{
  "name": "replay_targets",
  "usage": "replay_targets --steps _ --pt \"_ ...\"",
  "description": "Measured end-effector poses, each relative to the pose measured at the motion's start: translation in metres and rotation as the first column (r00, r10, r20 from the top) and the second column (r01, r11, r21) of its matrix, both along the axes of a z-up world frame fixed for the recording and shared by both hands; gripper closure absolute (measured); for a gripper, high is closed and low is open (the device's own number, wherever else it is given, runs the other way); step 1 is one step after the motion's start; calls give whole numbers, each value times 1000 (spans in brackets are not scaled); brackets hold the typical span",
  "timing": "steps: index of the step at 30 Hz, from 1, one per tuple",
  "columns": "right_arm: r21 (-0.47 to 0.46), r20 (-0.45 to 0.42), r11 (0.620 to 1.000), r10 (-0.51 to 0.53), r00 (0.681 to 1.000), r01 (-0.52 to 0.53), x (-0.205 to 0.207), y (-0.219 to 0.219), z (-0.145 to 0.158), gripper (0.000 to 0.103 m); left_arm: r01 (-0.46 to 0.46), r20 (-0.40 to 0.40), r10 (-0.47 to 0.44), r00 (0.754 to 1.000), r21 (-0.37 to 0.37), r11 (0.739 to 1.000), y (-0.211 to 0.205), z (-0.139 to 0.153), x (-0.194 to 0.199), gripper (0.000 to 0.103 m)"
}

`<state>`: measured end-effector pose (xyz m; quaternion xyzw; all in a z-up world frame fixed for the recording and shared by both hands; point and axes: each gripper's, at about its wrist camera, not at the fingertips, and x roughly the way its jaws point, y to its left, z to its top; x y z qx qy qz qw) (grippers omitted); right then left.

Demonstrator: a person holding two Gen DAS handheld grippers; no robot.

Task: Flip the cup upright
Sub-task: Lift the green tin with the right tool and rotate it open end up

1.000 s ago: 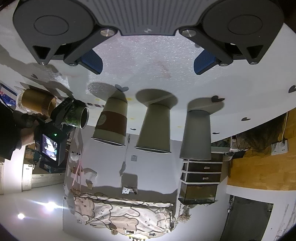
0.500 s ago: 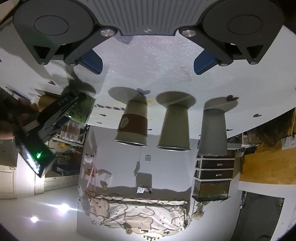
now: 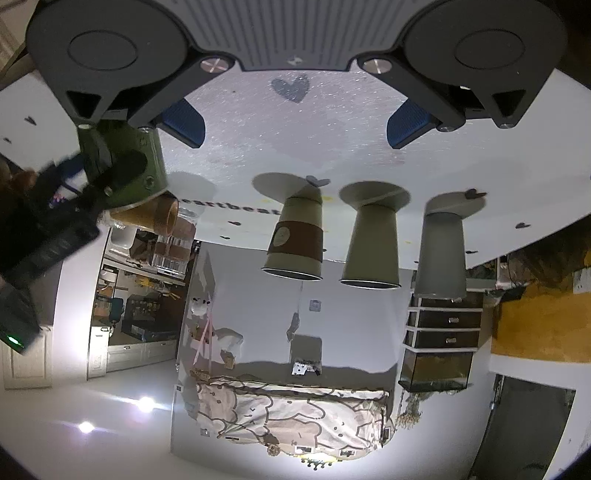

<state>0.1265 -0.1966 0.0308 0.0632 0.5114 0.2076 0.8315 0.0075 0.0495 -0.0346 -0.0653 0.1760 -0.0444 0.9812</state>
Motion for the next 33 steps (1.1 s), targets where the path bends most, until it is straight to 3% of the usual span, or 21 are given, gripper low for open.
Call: replay_targets --steps 4,11,21,26,30,33 --pt "75 -23 997 -29 999 31 -18 -6 -6 25 4 -14 -4 1000 -17 1000 -2 0 3 0" --pt "141 -14 990 -22 1000 24 8 8 -10 26 -1 -11 1 1000 -9 1000 -2 0 2 0" --pt "336 -207 940 4 978 67 22 7 -28 27 -33 -18 32 999 -47 998 10 -2 2 0" --pt "319 -179 945 -11 984 69 19 2 -27 27 -21 -34 18 999 -60 998 8 -3 5 0" --pt "239 -167 966 -57 984 97 37 2 -35 28 -19 -33 17 999 -54 998 8 -3 5 0" --pt "270 -167 958 -46 985 91 44 0 -40 28 -23 -37 21 999 -54 998 9 -3 5 0"
